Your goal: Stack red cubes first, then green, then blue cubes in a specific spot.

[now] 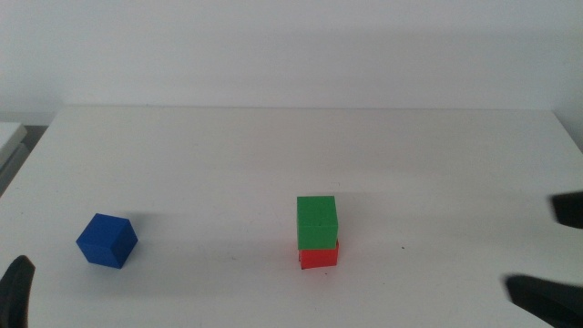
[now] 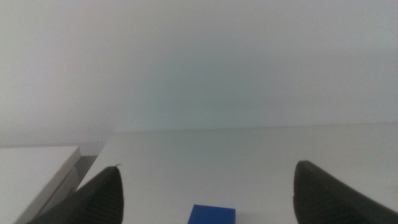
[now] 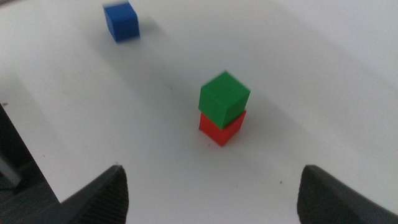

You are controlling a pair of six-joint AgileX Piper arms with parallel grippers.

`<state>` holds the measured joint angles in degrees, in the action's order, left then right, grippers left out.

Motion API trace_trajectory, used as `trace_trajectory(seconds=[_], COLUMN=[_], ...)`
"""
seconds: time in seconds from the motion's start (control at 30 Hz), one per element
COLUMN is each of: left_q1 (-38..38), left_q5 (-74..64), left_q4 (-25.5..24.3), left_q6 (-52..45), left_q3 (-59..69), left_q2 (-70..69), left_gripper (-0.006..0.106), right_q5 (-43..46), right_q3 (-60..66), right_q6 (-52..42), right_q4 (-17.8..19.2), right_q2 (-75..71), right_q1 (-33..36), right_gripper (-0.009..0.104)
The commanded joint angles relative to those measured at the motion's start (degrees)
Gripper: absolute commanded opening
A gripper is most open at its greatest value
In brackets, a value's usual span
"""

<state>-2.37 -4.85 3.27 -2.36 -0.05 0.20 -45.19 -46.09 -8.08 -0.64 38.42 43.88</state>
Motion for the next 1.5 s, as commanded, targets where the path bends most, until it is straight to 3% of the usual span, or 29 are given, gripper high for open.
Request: trace_trajectory(seconds=[0.0,0.63,0.87,1.07,1.17,1.37,1.47], left_q1=[0.11,0.11,0.50,0.50,0.50,0.50,0.60], left_q5=[0.71,-2.07,-36.92,-64.69,-63.59,-43.62,-41.94], left_q4=[0.14,-0.04,1.82,3.25,2.43,2.46,3.29], left_q6=[0.22,0.27,0.27,0.27,-1.94,-1.84,4.41], left_q3=[0.05,-4.21,-34.41,-50.69,-53.60,-53.87,-54.12], left_q2=[-0.20,4.39,31.10,47.76,52.17,57.67,59.35], left_gripper=[0.094,0.094,0.094,0.094,0.094,0.094,0.094], right_q5=[2.31,4.54,4.53,4.53,4.53,4.53,4.53], right_q3=[2.78,3.17,3.17,3.17,3.17,3.17,3.17], right_q6=[-3.51,-1.99,-1.99,-1.99,-1.99,-1.99,-1.99], right_q4=[-1.27,-1.01,-1.13,-1.13,-1.13,-1.13,-1.13], right_q2=[-5.06,-7.33,-7.33,-7.33,-7.33,-7.33,-7.33], right_q1=[-0.55,-0.55,-0.55,-0.55,-0.55,-0.55,-0.55], right_gripper=[0.086,0.086,0.086,0.086,0.086,0.086,0.086])
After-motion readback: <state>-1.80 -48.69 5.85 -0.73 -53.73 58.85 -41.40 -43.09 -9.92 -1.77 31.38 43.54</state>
